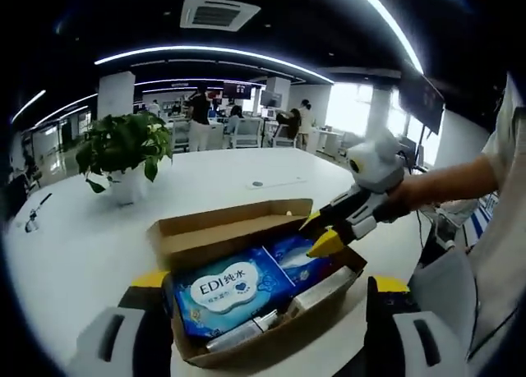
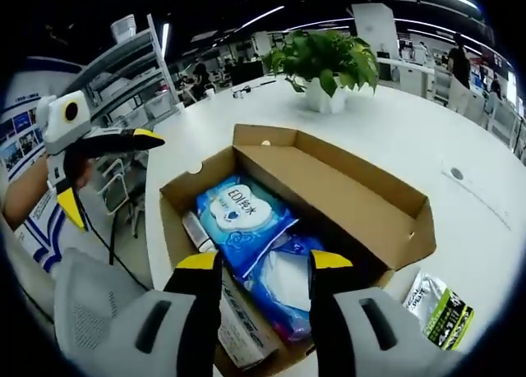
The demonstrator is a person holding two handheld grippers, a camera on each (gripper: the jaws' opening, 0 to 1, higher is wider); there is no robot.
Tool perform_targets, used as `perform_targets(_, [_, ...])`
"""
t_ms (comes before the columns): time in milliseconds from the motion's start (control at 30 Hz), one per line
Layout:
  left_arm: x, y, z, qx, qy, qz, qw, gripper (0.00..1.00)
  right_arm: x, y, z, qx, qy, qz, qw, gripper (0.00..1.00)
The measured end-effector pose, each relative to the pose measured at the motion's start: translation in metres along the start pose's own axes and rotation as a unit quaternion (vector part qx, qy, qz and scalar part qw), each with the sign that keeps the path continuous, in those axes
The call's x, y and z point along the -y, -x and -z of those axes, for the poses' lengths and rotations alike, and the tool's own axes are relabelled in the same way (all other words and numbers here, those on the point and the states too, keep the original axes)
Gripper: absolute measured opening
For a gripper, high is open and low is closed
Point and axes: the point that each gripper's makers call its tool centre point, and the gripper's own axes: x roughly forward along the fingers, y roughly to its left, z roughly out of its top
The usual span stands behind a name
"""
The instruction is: Operate the shoe box by opening the lid, removing the specified soft item, and placing it in the target area until the item is outside and the box remains undamaged.
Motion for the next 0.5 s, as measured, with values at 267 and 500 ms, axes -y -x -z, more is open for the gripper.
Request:
perform_targets(267, [-0.001,0.007,0.006,0.001,-0.006,-0.002,1.0000,1.00,0.006,-0.022,-0.004,-0.013,0.022,0.006,0.9997,0.29])
perform_targets(500, [-0.002,0.014,0.012,0.001,-0.008,-0.003,1.0000,1.00,0.011,-0.042,0.001,-0.039,0.008,0.004,0.9992,0.24])
